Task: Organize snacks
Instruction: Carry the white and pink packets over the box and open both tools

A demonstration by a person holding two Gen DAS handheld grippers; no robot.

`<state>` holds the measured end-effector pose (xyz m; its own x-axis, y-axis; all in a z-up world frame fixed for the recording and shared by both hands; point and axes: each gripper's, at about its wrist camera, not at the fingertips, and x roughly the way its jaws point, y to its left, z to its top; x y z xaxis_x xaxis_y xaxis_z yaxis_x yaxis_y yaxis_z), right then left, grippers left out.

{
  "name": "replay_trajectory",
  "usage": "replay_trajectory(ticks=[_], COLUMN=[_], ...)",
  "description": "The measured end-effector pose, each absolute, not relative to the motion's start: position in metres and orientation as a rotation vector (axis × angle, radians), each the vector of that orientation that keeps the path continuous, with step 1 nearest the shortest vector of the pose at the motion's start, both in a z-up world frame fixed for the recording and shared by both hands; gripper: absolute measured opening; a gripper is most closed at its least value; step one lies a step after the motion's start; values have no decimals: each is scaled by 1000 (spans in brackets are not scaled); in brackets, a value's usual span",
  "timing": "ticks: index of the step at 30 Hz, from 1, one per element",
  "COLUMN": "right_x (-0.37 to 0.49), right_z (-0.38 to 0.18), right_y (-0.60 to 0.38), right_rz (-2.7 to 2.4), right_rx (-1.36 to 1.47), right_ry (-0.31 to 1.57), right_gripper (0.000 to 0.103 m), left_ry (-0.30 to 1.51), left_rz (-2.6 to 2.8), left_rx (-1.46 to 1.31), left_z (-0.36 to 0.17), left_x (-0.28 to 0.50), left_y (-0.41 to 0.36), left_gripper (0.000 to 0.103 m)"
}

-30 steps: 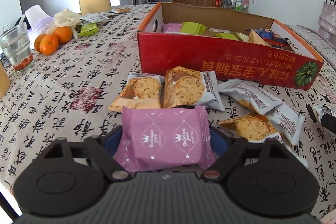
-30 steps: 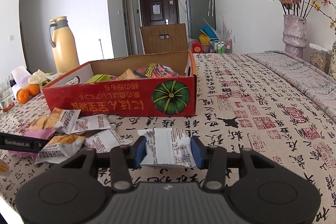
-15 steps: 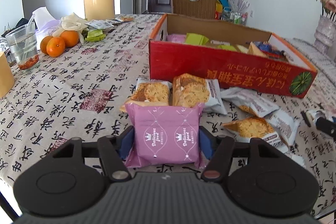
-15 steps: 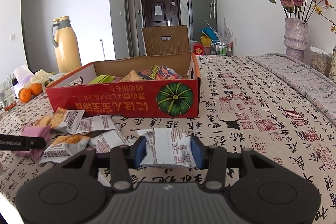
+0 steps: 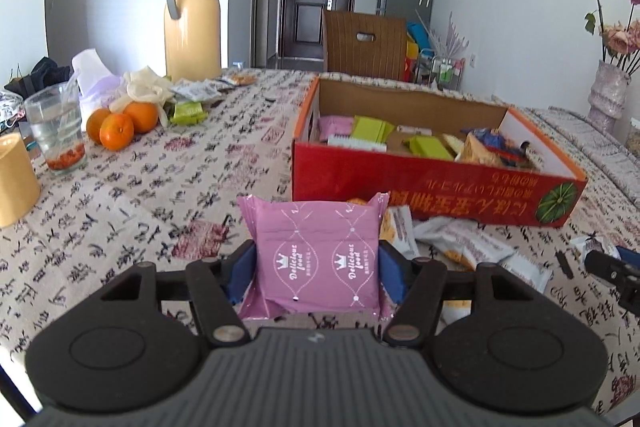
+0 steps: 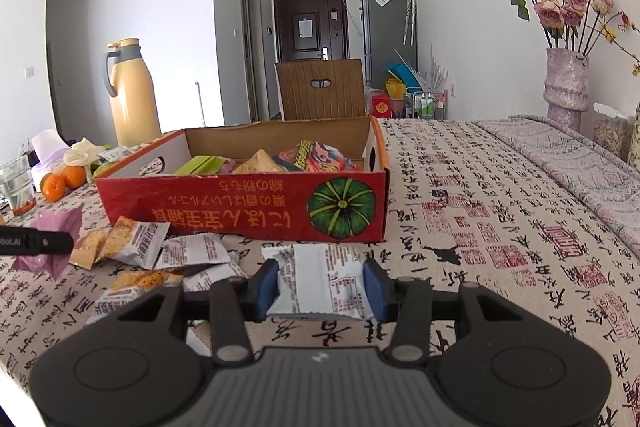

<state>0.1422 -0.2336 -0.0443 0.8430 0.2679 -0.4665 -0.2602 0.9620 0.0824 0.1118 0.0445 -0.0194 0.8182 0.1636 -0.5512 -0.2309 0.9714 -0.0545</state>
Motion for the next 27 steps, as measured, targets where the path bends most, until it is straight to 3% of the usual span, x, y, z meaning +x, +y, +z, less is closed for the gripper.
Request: replay_trajectory(ticks=[27], right_x=[199], right_z=[5], right_y=[-207], right_rz=[315], right_rx=[16], right_ry=[356], right_gripper=[45], left_ry=[414], left_rz=[159], left_rx=[-100], left_z=[38], left_x=[174], left_y=[37], left_gripper=[64])
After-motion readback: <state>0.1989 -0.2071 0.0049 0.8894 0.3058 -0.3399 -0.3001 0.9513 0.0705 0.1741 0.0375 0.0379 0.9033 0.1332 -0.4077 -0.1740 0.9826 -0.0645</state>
